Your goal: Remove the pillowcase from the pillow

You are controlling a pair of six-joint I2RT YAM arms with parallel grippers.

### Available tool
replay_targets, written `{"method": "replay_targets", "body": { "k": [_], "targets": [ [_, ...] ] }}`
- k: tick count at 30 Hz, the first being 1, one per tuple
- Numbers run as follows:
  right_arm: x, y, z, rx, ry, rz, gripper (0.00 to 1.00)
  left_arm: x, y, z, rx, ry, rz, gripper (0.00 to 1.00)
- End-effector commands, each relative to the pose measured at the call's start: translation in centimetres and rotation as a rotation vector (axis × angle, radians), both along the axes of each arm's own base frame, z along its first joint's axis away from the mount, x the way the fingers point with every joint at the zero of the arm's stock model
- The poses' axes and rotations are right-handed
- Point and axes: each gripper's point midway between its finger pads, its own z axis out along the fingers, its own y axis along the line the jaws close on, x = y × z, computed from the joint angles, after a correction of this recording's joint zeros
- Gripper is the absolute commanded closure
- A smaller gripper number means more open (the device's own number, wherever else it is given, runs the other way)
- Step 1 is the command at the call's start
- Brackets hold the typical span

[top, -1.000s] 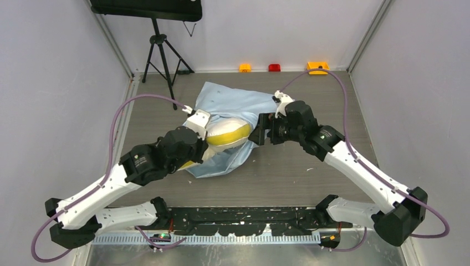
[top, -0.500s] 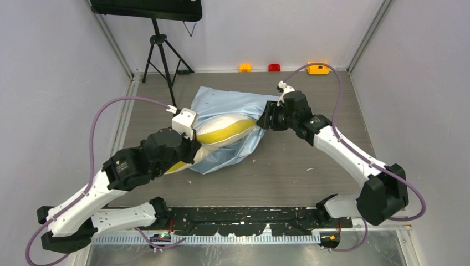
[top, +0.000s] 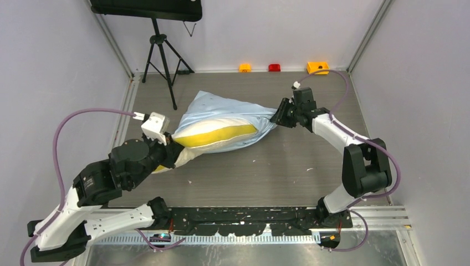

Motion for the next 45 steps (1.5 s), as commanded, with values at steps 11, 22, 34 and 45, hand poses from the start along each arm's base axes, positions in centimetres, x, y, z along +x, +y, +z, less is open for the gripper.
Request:
{"method": "replay_targets", "body": {
  "k": [11,22,34,45],
  "targets": [
    [-5.0,0.9,11.7,0.136,-0.3,0.194,0.12,1.8,-2.4,2.6,-0.1,-0.028,0.041,1.0],
    [-7.3,5.6,11.0,-0.057,-0.357,0.371,0.11,1.4,-2.1,3.0,-0.132,-0.029,0.032,1.0],
    [-1.1,0.2,4.7,-0.403,-0.228,0.047,0.12,0.5,-0.7,4.2,-0.174,-0.041,0.038,1.0],
    [4.3,-8.0,-2.4,-0.408,0.045,-0.204,0.14,0.0,0.2,5.4,-0.185,-0.055,0.036,1.0]
  ]
}}
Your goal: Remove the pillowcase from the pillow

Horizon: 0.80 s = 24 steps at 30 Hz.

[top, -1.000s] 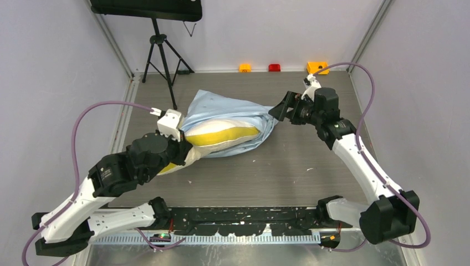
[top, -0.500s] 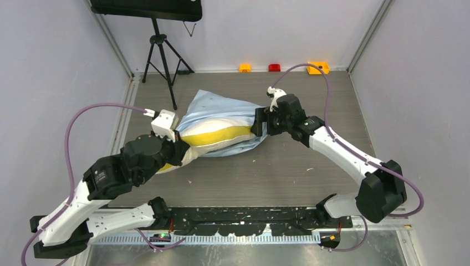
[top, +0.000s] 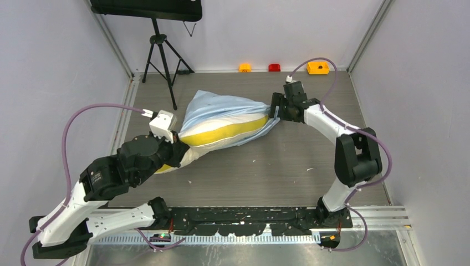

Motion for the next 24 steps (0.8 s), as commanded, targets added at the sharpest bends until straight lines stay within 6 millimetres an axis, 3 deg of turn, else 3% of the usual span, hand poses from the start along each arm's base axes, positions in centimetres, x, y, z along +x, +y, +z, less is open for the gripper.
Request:
{"method": "replay_targets", "body": {
  "k": [1,5,13,19,24],
  "targets": [
    [2.0,-6.5,-2.2,-0.083,0.059,-0.224,0.14,-0.1,1.4,6.2,-0.198,-0.115,0.05,1.0],
    [2.1,-7.1,-1.8,-0.096,0.055,-0.251,0.14,-0.1,1.8,6.1,-0.185,-0.116,0.057,1.0],
    [2.2,-8.7,1.8,-0.124,-0.03,-0.286,0.21,0.1,1.2,5.5,-0.166,-0.105,0.044,1.0],
    [2.6,-10.1,0.2,-0.066,0.023,-0.337,0.33,-0.4,4.4,7.2,-0.249,-0.161,0.127,1.0],
    [2.9,-11.8,-0.5,-0.054,0.044,-0.403,0.45,-0.8,5.9,8.1,-0.28,-0.185,0.157,1.0]
  ]
}}
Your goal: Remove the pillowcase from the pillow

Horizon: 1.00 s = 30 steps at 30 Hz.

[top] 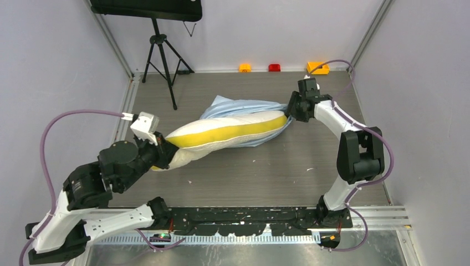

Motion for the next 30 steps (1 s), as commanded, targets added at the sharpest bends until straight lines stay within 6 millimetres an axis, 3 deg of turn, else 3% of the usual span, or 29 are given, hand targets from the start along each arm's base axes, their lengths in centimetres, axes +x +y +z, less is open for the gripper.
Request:
{"method": "replay_targets", "body": {
  "k": [1,5,10,14,18,20,24,27,30],
  "targets": [
    [2.2,-6.5,0.6,-0.09,-0.042,-0.225,0.46,0.0,4.2,6.4,-0.217,-0.146,0.145,1.0],
    [3.1,-7.9,2.1,-0.051,-0.078,-0.281,0.49,0.3,4.0,6.2,-0.21,-0.147,0.154,1.0],
    [5.2,-8.1,6.5,0.013,-0.178,-0.309,0.52,1.2,0.9,4.7,-0.126,-0.119,0.08,1.0],
    [7.1,-9.4,10.6,0.032,-0.251,-0.349,0.54,2.2,-2.2,2.3,-0.03,-0.087,0.013,1.0],
    [8.4,-11.2,14.7,0.013,-0.332,-0.41,0.63,3.3,-4.3,-1.0,0.122,-0.034,-0.02,1.0],
    [8.6,-12.5,16.7,0.006,-0.373,-0.444,0.69,3.9,-4.6,-2.6,0.207,-0.007,-0.012,1.0],
    [8.0,-15.6,20.0,0.013,-0.441,-0.536,0.93,5.1,-4.8,-5.2,0.325,0.033,0.029,1.0],
    [6.9,-17.5,22.4,0.021,-0.505,-0.614,0.97,6.2,-4.1,-6.4,0.388,0.052,0.102,1.0],
    [5.9,-19.9,24.3,0.018,-0.572,-0.688,0.98,8.1,-1.8,-7.9,0.426,0.115,0.234,1.0]
  ]
}}
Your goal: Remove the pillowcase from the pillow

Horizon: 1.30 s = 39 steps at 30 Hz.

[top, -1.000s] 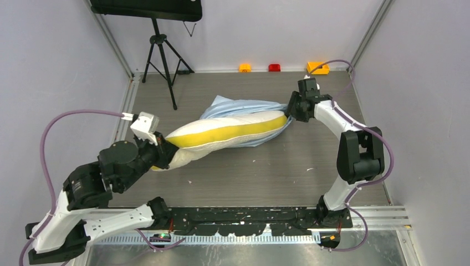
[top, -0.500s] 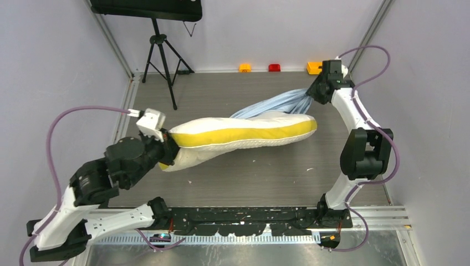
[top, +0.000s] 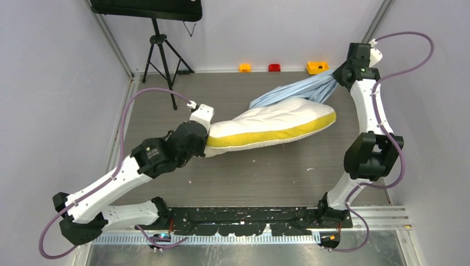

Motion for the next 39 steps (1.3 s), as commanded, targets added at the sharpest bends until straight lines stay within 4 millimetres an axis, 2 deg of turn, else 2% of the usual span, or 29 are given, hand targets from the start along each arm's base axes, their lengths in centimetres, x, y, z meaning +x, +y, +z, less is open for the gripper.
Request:
{"method": "replay_targets", "body": {
  "k": [1,5,8,11,13,15,18,22,25,29,30,31,34,36,39],
  "targets": [
    [-1.7,-5.4,9.2,-0.042,-0.258,-0.203,0.98,3.2,5.5,-0.7,0.086,-0.009,0.264,1.0],
    [-2.9,-8.2,10.7,-0.011,-0.28,-0.294,1.0,5.1,10.0,-3.2,0.067,0.093,0.482,1.0],
    [-3.7,-8.8,11.3,-0.005,-0.301,-0.333,1.0,6.1,11.9,-4.1,0.002,0.118,0.585,1.0],
    [-3.9,-9.2,11.4,-0.008,-0.329,-0.352,1.0,6.7,13.6,-3.9,-0.071,0.102,0.696,1.0],
    [-3.7,-9.9,10.9,-0.013,-0.316,-0.367,1.0,5.8,16.9,-2.9,-0.119,0.037,0.893,1.0],
    [-3.5,-10.8,10.8,-0.001,-0.299,-0.385,1.0,5.5,18.8,-2.0,-0.194,-0.045,0.95,1.0],
    [-3.1,-11.3,10.0,0.032,-0.278,-0.403,1.0,5.5,19.3,-2.1,-0.277,-0.091,0.956,1.0],
    [-2.4,-11.0,10.2,0.069,-0.333,-0.393,1.0,5.0,20.4,-3.8,-0.217,-0.031,1.043,1.0],
    [-2.2,-10.9,10.5,0.071,-0.342,-0.384,1.0,5.4,19.7,-4.6,-0.243,-0.007,1.023,1.0],
    [-0.9,-9.1,10.8,0.102,-0.362,-0.259,1.0,7.3,15.6,-6.1,-0.385,0.043,0.835,1.0],
    [-0.3,-8.2,11.2,0.109,-0.383,-0.194,1.0,7.7,14.5,-6.3,-0.418,0.057,0.786,1.0],
    [0.6,-6.2,11.6,0.143,-0.411,-0.068,1.0,7.9,13.5,-6.5,-0.445,0.075,0.738,1.0],
    [2.0,-2.6,13.2,0.216,-0.49,0.153,1.0,8.3,10.8,-7.0,-0.513,0.104,0.634,1.0],
    [2.5,-1.7,14.2,0.257,-0.515,0.198,1.0,8.4,10.5,-7.3,-0.49,0.094,0.633,1.0],
    [2.3,-2.5,15.3,0.267,-0.523,0.127,1.0,8.1,11.6,-7.8,-0.417,0.09,0.689,1.0]
  ]
}}
